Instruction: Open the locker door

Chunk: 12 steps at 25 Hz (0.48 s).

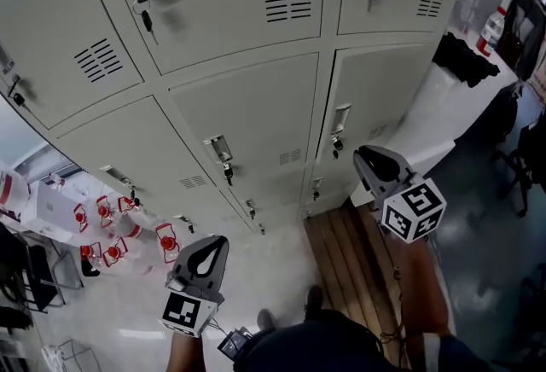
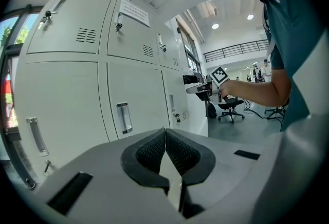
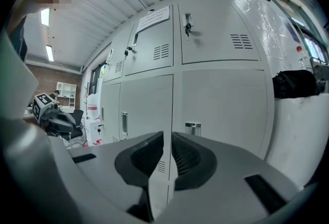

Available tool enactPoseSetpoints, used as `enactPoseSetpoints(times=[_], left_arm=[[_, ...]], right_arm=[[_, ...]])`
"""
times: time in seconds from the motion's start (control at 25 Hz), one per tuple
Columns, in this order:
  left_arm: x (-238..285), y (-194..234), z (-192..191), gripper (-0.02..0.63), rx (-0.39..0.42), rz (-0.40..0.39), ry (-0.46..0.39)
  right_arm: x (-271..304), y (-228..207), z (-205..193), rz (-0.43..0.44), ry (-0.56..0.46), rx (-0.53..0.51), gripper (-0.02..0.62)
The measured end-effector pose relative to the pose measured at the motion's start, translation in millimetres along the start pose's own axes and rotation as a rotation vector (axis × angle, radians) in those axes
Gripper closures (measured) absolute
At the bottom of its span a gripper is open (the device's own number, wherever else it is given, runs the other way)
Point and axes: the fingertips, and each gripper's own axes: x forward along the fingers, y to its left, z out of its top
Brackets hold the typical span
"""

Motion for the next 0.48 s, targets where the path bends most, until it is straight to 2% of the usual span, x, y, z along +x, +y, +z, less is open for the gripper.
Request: enactPoseSetpoints(times=[0.36, 0.44, 0.48], left_arm=[[0, 0, -26, 0.588, -0.058, 0.049, 0.062], [1, 1, -29, 0.588, -0.061, 0.054, 0.072], [1, 1, -30, 0.588, -0.058, 0.056, 0.074]], right_arm=[[48, -26, -14, 0.021, 0.024, -0.020, 0.545], [57, -29, -17, 0.030, 0.029, -0.019, 0.441], [61, -30, -18, 0.033, 0.030, -0.020, 0.439]])
